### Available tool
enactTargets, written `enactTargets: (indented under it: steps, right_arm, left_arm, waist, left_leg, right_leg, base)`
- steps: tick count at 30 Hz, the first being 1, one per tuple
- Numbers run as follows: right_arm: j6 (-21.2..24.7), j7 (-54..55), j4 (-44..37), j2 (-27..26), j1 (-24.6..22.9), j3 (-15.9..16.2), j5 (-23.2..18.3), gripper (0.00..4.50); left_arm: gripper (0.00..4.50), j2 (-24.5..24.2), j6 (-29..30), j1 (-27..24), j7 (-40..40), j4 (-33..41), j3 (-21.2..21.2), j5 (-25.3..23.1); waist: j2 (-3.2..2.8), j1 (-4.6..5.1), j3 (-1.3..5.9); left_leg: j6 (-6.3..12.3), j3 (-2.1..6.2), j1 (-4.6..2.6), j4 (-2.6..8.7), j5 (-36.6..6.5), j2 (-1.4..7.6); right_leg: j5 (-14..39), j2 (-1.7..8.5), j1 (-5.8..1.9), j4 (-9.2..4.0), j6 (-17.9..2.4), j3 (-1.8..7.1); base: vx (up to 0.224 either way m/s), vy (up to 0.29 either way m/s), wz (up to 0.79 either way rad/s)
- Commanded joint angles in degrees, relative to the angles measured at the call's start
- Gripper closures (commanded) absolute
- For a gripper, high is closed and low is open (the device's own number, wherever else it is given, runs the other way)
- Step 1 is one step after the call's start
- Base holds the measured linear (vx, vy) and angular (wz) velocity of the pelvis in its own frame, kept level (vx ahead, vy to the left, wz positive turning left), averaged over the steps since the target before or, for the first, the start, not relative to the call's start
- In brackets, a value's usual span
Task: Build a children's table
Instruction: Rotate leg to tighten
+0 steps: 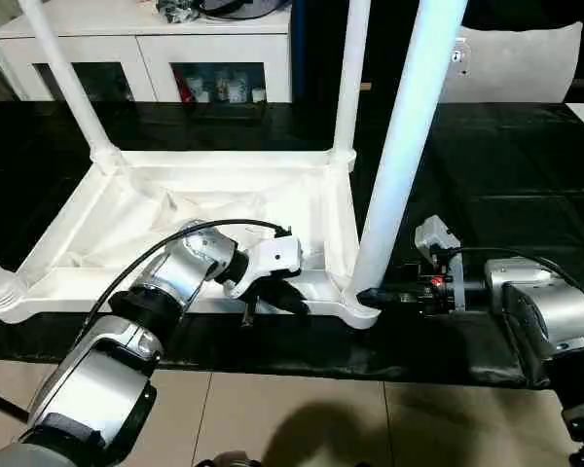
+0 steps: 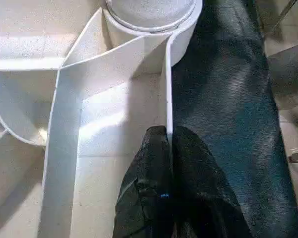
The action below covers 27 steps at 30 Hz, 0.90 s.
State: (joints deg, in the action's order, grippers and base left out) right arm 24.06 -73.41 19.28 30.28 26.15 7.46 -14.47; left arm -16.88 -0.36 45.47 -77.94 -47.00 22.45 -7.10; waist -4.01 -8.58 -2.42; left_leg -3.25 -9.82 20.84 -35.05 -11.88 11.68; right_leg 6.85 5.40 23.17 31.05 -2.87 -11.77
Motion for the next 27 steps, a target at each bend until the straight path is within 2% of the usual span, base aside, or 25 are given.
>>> enactTargets:
  steps: [1,4,6,7,8,9,10,11,13,14,15,16,17,20,21,22,26,27]
  right_arm:
    - [1.4,1.15,-2.62,-2.12,-0.74,-0.02,-2.34,2.46]
    - [2.73,10.58,-1.55,-6.03,0.02,-0.95,0.02,2.53]
    - [5.46,18.93,0.77,-9.3,1.75,-2.56,1.66,2.54]
    - [6.94,22.59,1.84,-11.0,2.83,-3.88,1.62,2.55]
    - [8.04,25.14,2.56,-12.24,3.63,-4.93,1.45,2.56]
    - [8.59,30.64,4.19,-14.07,5.01,-5.6,3.12,2.56]
    - [8.63,33.8,5.13,-14.97,5.73,-5.66,4.48,2.58]
    - [8.82,36.46,5.99,-15.78,6.27,-5.58,5.71,2.58]
    - [7.85,39.09,6.96,-16.99,6.42,-4.53,7.44,2.58]
    - [7.51,39.58,7.18,-17.31,6.37,-4.21,7.79,2.58]
    - [7.06,39.83,7.13,-17.9,6.02,-4.06,7.94,2.58]
    - [6.99,39.87,7.1,-18.03,5.94,-4.06,7.96,2.25]
    - [5.5,38.75,6.4,-18.01,5.4,-3.5,8.07,2.05]
    - [4.79,37.0,5.17,-17.59,4.51,-3.64,7.24,1.74]
    - [4.65,36.66,4.69,-17.39,4.2,-3.88,6.93,1.74]
    - [4.34,36.48,4.3,-17.08,3.94,-4.05,6.83,1.6]
    - [2.2,35.14,2.92,-14.79,2.55,-5.61,6.31,1.41]
    - [1.71,34.95,2.63,-14.37,2.27,-5.93,6.24,1.15]
  left_arm:
    - [4.5,1.13,2.98,0.01,1.59,1.1,0.26,-0.26]
    - [4.5,3.13,7.2,1.06,7.56,-0.24,-1.48,-0.4]
    - [4.5,5.08,10.01,2.16,12.85,-1.76,-3.4,0.06]
    - [4.5,5.92,11.22,2.64,15.02,-2.34,-4.16,0.26]
    - [4.5,6.49,12.07,2.96,16.57,-2.71,-4.66,0.37]
    - [4.5,7.9,13.86,3.65,20.37,-3.37,-5.87,0.72]
    - [4.5,8.75,14.94,4.05,22.56,-3.73,-6.61,0.99]
    - [4.5,9.62,15.59,4.45,25.22,-4.09,-7.4,1.16]
    - [4.5,10.95,16.4,4.89,28.5,-4.28,-8.25,1.31]
    - [4.5,11.27,16.51,4.93,29.01,-4.22,-8.33,1.32]
    - [4.5,11.81,16.56,4.91,29.84,-4.05,-8.55,1.11]
    - [4.5,11.92,16.55,4.9,30.02,-4.01,-8.59,1.05]
    - [4.5,11.91,16.2,4.8,29.67,-3.9,-8.29,0.73]
    - [4.5,11.16,14.61,4.31,28.57,-3.75,-7.45,-0.21]
    - [4.5,10.81,14.27,4.04,28.18,-3.59,-7.14,-0.53]
    - [4.5,10.48,14.05,3.88,27.83,-3.55,-6.88,-0.77]
    - [4.5,8.61,11.18,3.4,24.97,-3.53,-5.38,-1.25]
    - [4.5,8.26,10.68,3.37,24.48,-3.56,-5.22,-1.32]
  waist:
    - [1.26,0.14,4.71]
    - [1.22,0.67,4.4]
    - [1.32,1.32,4.0]
    - [1.12,1.85,3.96]
    - [1.18,2.69,3.87]
    - [0.97,2.96,3.98]
    - [0.92,3.81,3.95]
    - [0.79,4.55,4.02]
    - [0.67,5.38,4.09]
    - [0.76,5.91,4.03]
    - [0.79,5.97,4.03]
    - [0.96,6.26,4.03]
    - [1.03,6.31,4.08]
    - [1.06,6.09,4.19]
    - [0.56,5.96,4.21]
    - [0.86,6.0,4.28]
    - [0.83,5.53,4.41]
    - [0.79,5.34,4.52]
  left_leg:
    - [5.01,0.56,-0.51,3.52,-5.75,2.19]
    - [3.94,0.57,-0.61,3.62,-6.69,2.04]
    - [2.59,0.4,-1.09,3.53,-8.8,1.32]
    - [2.21,0.3,-1.29,3.33,-10.02,0.83]
    - [2.09,0.46,-1.07,3.24,-10.82,0.73]
    - [2.1,0.51,-1.27,3.18,-11.31,0.8]
    - [2.18,0.74,-0.89,3.26,-11.64,1.02]
    - [2.08,0.99,-0.96,3.31,-12.34,1.38]
    - [2.71,1.03,-1.18,3.37,-13.07,1.39]
    - [3.2,1.05,-1.02,3.43,-13.4,1.29]
    - [3.35,1.04,-1.08,3.44,-13.49,1.25]
    - [3.53,0.89,-1.25,3.4,-13.21,0.96]
    - [3.86,0.87,-0.97,3.42,-12.46,0.71]
    - [4.64,0.88,-0.81,3.56,-10.72,0.82]
    - [4.67,0.98,-0.82,3.61,-10.38,0.87]
    - [4.79,1.01,-0.65,3.7,-9.73,1.0]
    - [5.2,1.0,-0.58,3.83,-8.66,1.24]
    - [5.24,1.04,-0.58,3.85,-8.3,1.32]
  right_leg:
    - [22.35,4.28,-3.81,-3.61,-1.16,3.72]
    - [24.43,4.24,-3.64,-4.11,-0.69,3.49]
    - [29.04,4.03,-3.47,-5.15,1.02,2.73]
    - [31.31,3.77,-3.45,-5.75,2.31,2.18]
    - [32.32,3.57,-3.67,-6.23,3.71,1.52]
    - [32.66,3.58,-3.72,-6.49,4.32,1.27]
    - [31.81,3.47,-3.93,-6.51,4.96,1.13]
    - [31.28,3.55,-4.0,-6.58,5.23,1.12]
    - [30.34,3.68,-4.04,-6.73,4.97,1.16]
    - [30.01,3.72,-4.25,-6.74,4.66,1.16]
    - [29.93,3.75,-4.21,-6.79,4.58,1.26]
    - [29.83,3.83,-4.0,-6.76,4.09,1.46]
    - [29.53,3.87,-4.25,-6.53,3.83,1.58]
    - [27.85,3.9,-4.34,-6.08,2.76,2.03]
    - [27.32,3.97,-4.37,-5.91,2.41,2.11]
    - [26.19,3.9,-4.49,-5.71,2.02,2.28]
    - [24.16,4.08,-4.63,-5.24,0.89,2.64]
    - [23.43,4.1,-4.7,-4.99,0.55,2.73]
  base:
    - [0.0,0.0,0.0]
    - [0.0,0.0,0.0]
    - [0.0,0.0,0.0]
    - [0.0,0.0,0.0]
    - [0.0,0.0,0.0]
    - [0.0,0.0,0.0]
    - [0.0,0.0,0.0]
    - [0.0,0.0,0.0]
    - [0.0,0.0,0.0]
    - [0.0,0.0,0.0]
    - [0.0,0.0,0.0]
    - [0.0,0.0,0.0]
    - [0.0,0.0,0.0]
    - [0.0,0.0,0.0]
    - [0.0,0.0,0.0]
    - [0.0,0.0,0.0]
    - [0.0,0.0,0.0]
    - [0.0,0.0,0.0]
